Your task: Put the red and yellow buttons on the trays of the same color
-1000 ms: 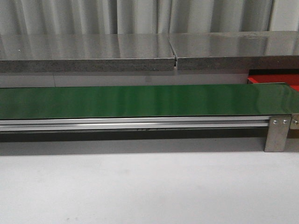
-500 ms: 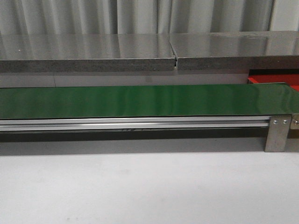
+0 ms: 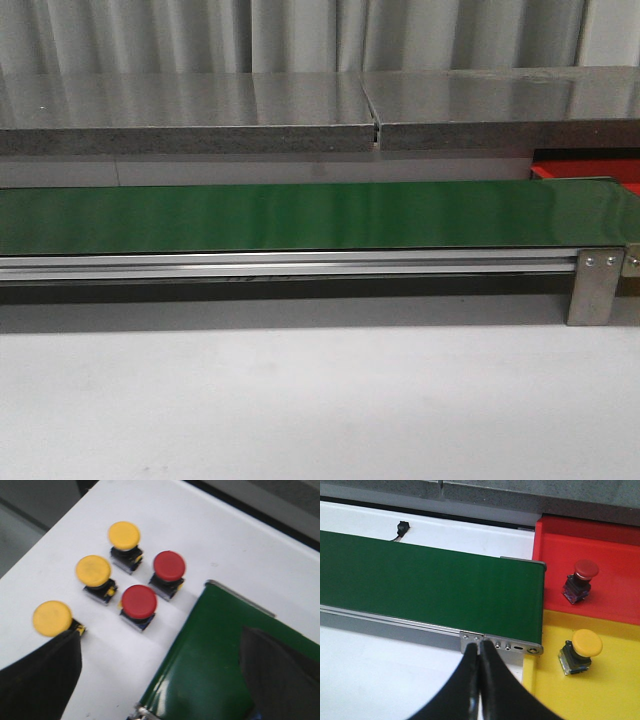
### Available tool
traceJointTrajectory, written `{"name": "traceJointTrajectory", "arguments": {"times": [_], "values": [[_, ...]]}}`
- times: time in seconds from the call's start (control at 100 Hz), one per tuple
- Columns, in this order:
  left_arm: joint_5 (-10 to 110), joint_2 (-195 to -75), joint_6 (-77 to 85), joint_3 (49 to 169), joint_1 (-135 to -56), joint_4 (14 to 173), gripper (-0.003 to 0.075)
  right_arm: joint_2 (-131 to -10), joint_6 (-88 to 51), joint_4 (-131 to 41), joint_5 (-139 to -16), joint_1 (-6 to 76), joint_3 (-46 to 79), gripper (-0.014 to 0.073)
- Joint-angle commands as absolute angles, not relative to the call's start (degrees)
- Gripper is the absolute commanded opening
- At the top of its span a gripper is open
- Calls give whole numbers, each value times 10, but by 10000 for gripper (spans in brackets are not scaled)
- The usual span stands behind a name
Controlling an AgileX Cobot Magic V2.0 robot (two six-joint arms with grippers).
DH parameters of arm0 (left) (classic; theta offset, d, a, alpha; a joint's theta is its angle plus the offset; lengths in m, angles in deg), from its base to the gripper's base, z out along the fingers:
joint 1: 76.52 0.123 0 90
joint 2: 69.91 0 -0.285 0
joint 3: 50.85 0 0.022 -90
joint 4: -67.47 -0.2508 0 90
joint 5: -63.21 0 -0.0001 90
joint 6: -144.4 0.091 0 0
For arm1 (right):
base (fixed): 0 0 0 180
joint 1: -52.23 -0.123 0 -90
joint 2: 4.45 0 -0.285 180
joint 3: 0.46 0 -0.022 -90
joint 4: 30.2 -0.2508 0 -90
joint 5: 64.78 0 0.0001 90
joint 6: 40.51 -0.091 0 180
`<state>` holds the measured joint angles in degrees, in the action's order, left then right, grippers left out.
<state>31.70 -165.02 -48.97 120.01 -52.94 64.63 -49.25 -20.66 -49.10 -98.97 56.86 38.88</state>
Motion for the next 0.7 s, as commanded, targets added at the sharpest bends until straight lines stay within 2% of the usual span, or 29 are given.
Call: {"name": "traceJointTrajectory", "arguments": {"times": [0.0,0.27,0.69], "values": [[367,-1625,-503,1195,-503,642,629,-490,-201,-498,-954,568,374,-68],[432,-1674,-504,1140,-434,645,629,-490,-201,-498,-954,568,374,-68],[485,-1762,-504,1146,-428,629,629,-490,-201,-498,-954,568,374,-68]]}}
